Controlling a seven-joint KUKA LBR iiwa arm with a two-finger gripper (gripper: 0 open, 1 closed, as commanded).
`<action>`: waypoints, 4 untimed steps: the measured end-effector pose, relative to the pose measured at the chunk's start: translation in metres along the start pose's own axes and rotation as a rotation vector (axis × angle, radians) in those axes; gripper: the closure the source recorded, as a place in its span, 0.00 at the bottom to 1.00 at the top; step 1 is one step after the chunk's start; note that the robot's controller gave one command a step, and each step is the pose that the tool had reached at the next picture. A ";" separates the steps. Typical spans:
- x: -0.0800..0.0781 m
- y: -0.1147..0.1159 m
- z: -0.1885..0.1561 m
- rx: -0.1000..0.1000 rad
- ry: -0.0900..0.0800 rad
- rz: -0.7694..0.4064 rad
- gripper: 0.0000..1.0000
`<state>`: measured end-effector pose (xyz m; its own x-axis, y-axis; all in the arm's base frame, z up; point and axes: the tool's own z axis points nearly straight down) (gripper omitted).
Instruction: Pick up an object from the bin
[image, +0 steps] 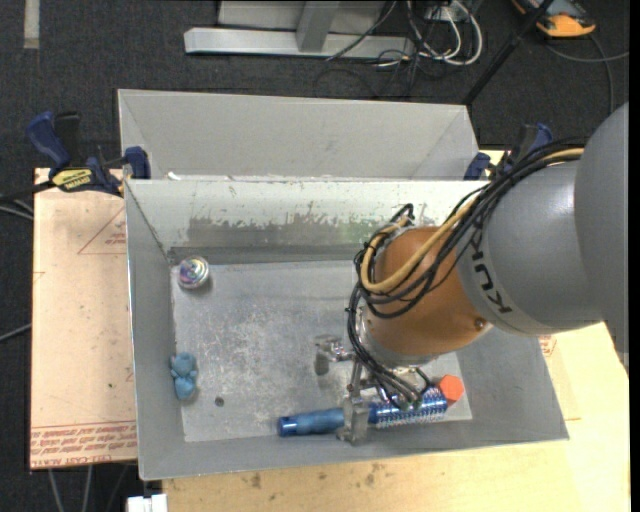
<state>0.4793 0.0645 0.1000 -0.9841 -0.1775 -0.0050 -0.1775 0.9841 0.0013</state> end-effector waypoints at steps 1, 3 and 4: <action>-0.006 -0.013 0.027 0.001 -0.015 -0.211 0.00; -0.006 -0.013 0.028 0.000 -0.015 -0.209 1.00; -0.009 -0.012 -0.065 0.001 -0.003 -0.207 1.00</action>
Offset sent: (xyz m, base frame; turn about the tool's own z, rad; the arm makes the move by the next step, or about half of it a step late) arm 0.0028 -0.0133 -0.0300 -0.2134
